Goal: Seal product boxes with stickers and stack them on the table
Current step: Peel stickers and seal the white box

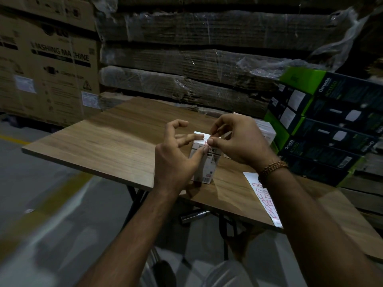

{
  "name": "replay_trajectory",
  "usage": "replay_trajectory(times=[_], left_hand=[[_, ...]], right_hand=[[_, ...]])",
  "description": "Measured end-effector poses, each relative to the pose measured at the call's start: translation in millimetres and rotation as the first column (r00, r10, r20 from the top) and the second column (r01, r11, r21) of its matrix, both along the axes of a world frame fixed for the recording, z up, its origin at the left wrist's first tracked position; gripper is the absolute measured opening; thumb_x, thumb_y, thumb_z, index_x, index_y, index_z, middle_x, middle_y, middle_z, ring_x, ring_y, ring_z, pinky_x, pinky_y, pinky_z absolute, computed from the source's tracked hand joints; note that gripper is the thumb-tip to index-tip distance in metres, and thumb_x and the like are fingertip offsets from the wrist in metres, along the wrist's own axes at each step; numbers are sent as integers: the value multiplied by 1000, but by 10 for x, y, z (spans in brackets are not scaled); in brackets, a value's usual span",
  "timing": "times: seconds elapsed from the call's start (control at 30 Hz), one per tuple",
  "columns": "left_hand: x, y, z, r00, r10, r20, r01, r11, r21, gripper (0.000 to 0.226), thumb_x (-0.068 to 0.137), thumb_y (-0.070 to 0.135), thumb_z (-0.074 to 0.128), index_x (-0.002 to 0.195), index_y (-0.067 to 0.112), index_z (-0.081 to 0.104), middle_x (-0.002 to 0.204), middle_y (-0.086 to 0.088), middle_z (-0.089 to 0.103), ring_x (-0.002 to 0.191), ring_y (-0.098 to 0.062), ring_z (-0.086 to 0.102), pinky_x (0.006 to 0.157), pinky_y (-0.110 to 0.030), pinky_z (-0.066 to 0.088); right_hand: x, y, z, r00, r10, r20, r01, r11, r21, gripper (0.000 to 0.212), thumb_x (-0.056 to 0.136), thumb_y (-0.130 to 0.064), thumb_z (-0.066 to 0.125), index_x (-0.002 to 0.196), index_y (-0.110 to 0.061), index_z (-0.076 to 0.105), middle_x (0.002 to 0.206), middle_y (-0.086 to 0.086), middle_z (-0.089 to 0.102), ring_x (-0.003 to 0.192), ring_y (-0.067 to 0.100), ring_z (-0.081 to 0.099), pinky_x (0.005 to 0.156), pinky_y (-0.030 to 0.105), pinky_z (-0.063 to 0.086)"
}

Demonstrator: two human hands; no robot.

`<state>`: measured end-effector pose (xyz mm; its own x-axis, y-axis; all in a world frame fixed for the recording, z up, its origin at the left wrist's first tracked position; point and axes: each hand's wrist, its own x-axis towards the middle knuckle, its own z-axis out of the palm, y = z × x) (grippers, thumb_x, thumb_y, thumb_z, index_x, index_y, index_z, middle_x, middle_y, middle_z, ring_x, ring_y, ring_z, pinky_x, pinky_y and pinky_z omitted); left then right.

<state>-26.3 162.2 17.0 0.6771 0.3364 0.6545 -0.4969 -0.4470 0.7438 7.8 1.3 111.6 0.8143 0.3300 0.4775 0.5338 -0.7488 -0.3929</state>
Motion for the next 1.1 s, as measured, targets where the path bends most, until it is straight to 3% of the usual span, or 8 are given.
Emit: replay_trajectory(times=[0.17,0.37,0.43,0.53,0.67,0.83,0.97,1.1], left_hand=[[-7,1,-2,1000,1,9,-1,1000,5,76,80,32,94,139,22,48,115,12,79,124,3,63,95,-10,49],[3,20,-6,1000,-17,-14,17,1000,5,75,78,32,94,136,28,46,113,18,77,109,30,52,91,3,40],[17,29,-27,1000,-13,-20,14,1000,10,76,79,28,95,138,24,48,116,10,79,113,23,57,92,3,40],[31,31,-46,1000,-19,-19,19,1000,9,76,79,23,94,141,21,49,120,4,79,122,8,61,90,3,42],[36,31,-41,1000,-19,-12,19,1000,14,77,79,22,94,141,19,49,118,4,79,124,5,61,91,4,41],[26,27,-23,1000,1,-26,-1,1000,24,75,79,27,95,140,18,51,121,5,78,123,11,55,89,4,42],[7,17,-12,1000,2,-21,-2,1000,23,75,80,26,95,140,18,50,118,4,80,121,13,53,87,6,38],[-8,9,-3,1000,4,-20,-4,1000,12,75,80,27,95,139,18,50,116,5,80,120,10,57,88,6,38]], right_hand=[[-9,-2,-69,999,-25,36,23,998,61,23,82,-30,90,94,-29,71,89,-14,72,90,3,68,80,39,63],[-165,-20,-269,978,31,206,-43,998,56,18,93,-11,77,99,-27,73,103,-14,70,86,1,67,73,24,60],[-241,-46,-337,956,80,281,-85,996,7,13,95,-15,68,101,-22,78,110,-5,70,94,5,65,75,23,58],[-287,-70,-350,946,121,302,-107,992,-64,29,92,-28,58,104,-16,81,116,3,70,103,14,67,79,30,61],[-305,-34,-324,953,131,272,-102,988,-117,32,89,-29,58,106,-14,80,112,5,70,100,16,66,80,34,62],[-218,-12,-381,962,88,260,-72,995,-68,14,94,-13,72,107,-13,78,110,-1,67,96,7,61,78,21,56],[-193,-1,-421,970,63,234,-51,997,-55,19,96,-14,74,115,-12,76,113,-4,62,95,3,56,73,11,47],[-201,-25,-441,978,53,201,-60,998,29,24,96,-14,75,119,-16,75,115,-6,63,96,2,58,76,12,48]])
